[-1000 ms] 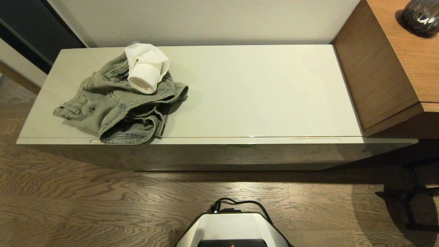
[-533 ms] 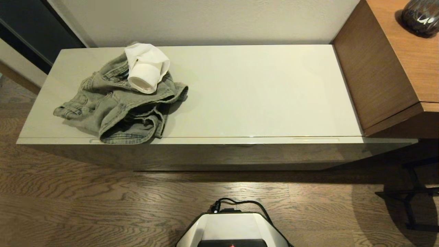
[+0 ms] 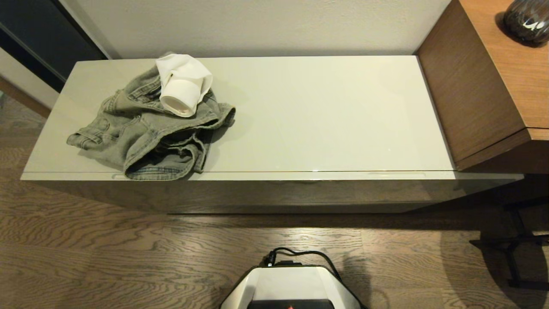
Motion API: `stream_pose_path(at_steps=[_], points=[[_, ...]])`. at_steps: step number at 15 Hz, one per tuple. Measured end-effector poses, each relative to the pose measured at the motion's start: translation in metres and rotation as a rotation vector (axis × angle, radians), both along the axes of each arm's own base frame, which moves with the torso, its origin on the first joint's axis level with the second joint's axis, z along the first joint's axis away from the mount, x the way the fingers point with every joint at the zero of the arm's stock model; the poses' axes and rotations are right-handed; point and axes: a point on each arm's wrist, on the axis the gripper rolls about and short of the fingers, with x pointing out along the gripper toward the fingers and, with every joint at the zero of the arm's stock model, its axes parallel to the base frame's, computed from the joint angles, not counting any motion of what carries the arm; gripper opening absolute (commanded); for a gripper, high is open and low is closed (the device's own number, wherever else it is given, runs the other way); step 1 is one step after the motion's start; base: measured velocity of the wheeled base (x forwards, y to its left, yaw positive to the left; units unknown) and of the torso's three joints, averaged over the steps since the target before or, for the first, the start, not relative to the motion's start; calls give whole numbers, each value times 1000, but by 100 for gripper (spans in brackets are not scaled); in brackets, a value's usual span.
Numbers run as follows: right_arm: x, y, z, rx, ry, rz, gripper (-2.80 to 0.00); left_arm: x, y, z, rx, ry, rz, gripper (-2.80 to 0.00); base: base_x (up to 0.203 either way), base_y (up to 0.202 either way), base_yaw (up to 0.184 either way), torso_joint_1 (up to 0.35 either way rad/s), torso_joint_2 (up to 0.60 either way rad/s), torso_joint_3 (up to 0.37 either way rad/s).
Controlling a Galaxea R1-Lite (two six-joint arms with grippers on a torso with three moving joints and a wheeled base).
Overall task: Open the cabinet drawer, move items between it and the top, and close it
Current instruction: Open the drawer
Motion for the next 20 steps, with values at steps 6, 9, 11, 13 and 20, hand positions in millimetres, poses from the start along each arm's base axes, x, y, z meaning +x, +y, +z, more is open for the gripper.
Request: stream_pose_path(at_steps=[6, 9, 11, 13, 20], points=[[93, 50, -32, 12, 68, 37, -280, 0, 0, 0, 0, 0, 0, -280, 0, 0, 0, 0, 0, 0], [111, 78, -47, 15, 106, -5, -280, 0, 0, 0, 0, 0, 0, -280, 0, 0, 0, 0, 0, 0], [115, 83, -65, 21, 176, -10, -280, 0, 0, 0, 0, 0, 0, -280, 0, 0, 0, 0, 0, 0], [117, 85, -75, 36, 207, -17, -280, 0, 0, 0, 0, 0, 0, -280, 0, 0, 0, 0, 0, 0], [134, 94, -79, 136, 188, -31, -280, 0, 0, 0, 0, 0, 0, -280, 0, 0, 0, 0, 0, 0]])
